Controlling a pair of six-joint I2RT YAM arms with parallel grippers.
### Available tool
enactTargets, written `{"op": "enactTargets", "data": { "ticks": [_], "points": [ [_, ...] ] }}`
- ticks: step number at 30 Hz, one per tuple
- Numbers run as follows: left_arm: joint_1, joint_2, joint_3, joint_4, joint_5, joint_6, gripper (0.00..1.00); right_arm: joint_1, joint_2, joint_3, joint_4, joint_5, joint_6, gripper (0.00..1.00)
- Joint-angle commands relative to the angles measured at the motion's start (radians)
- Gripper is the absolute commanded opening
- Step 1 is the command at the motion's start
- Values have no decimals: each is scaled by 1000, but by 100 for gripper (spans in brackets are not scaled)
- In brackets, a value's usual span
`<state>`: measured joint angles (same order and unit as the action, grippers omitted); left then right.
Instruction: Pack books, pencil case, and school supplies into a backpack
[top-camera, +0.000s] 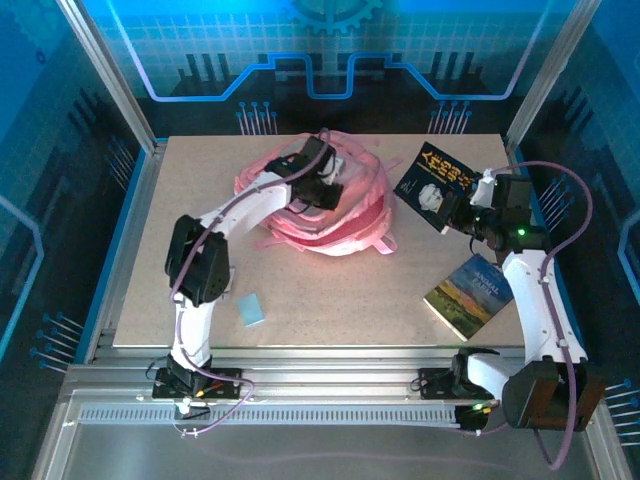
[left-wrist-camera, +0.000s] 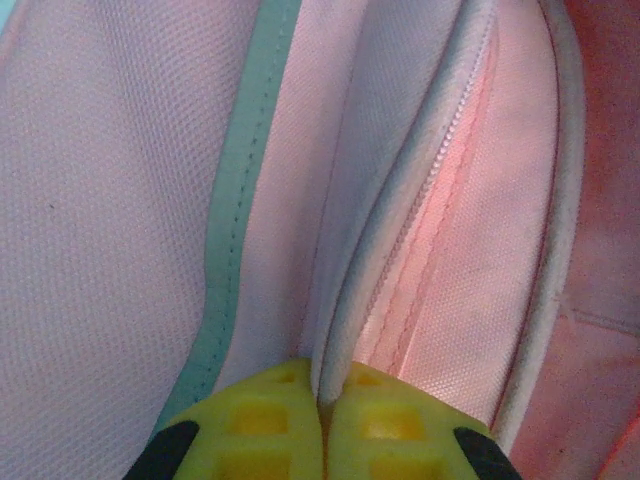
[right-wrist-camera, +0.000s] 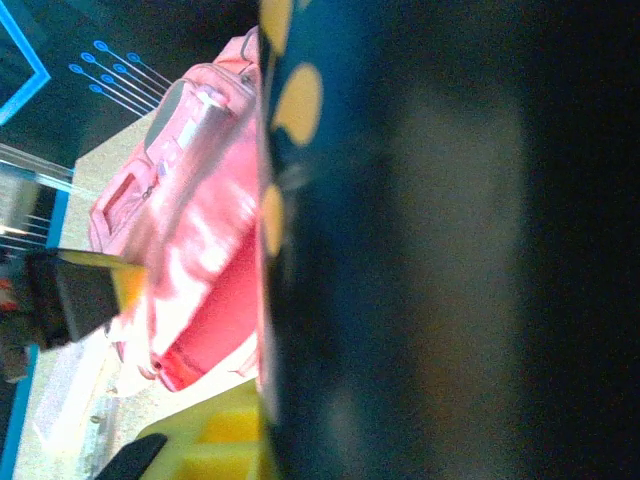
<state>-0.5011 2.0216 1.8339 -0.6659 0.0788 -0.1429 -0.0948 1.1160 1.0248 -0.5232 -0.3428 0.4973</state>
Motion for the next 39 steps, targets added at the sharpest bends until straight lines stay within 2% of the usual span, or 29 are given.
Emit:
{"op": "enactTargets", "data": {
  "ticks": [1,7,12,18,25,28,33,37,39],
  "points": [
    [52,-87,87,50,169,-99,0,7,13,-11,134,-81,54,0],
    [87,-72,154,83,262,-145,0,92,60,-83,309,-117,201,0],
    [100,-58,178,130,358,-177,0,205,178,-128,566,-123,375,0],
    [103,-52,191,139,412,-175,0,346,465,26,733,-173,471,0],
    [108,-70,147,151,410,-177,0,417,774,171,1006,-254,647,0],
    [111,-75,122,166,404,-182,0,443,887,254,1009,-262,681,1],
    [125,-81,80,193,388,-202,0,458,997,375,927,-239,679,15],
    [141,-97,19,239,311,-230,0,442,979,398,800,-220,645,44],
    [150,-109,-25,279,278,-245,0,428,929,372,675,-192,597,57]
  ]
}}
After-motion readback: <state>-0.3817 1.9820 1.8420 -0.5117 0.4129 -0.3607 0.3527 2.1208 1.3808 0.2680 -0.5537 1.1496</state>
